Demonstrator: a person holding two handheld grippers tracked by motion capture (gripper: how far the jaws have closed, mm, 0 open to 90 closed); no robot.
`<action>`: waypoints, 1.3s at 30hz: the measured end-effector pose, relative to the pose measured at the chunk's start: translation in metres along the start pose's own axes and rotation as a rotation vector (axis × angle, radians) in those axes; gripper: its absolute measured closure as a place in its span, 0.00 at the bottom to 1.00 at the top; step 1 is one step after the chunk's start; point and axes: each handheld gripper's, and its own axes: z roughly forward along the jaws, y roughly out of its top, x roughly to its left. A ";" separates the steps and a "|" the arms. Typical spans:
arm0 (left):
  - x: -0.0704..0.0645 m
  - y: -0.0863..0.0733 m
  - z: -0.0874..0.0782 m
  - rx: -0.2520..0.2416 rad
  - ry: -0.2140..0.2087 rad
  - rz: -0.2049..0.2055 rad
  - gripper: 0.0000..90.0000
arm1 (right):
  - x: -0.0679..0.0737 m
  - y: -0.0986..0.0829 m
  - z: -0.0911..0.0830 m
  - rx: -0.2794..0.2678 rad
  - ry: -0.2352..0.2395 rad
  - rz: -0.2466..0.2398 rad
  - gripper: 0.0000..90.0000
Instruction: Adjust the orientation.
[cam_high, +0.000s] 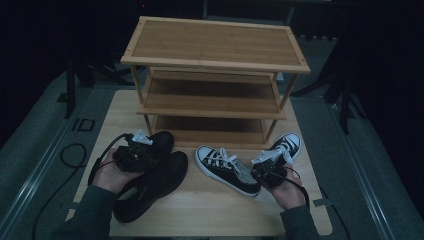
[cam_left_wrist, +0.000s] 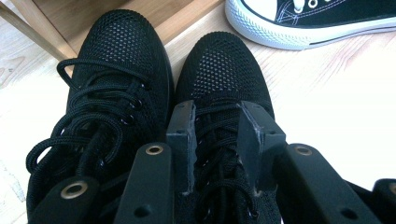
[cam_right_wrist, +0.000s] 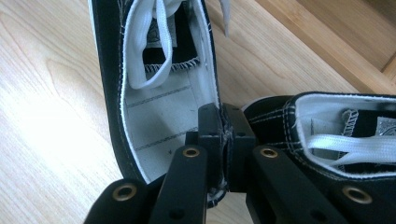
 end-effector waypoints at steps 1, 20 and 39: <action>0.000 0.000 0.000 -0.001 -0.001 -0.001 0.75 | 0.000 -0.001 0.000 0.000 0.000 -0.002 0.98; 0.006 -0.007 -0.003 0.007 0.006 -0.015 0.75 | -0.014 -0.042 -0.020 -0.027 0.006 0.061 0.97; 0.013 -0.014 -0.008 0.005 0.009 -0.036 0.71 | -0.026 -0.049 -0.031 -0.176 0.019 0.124 0.76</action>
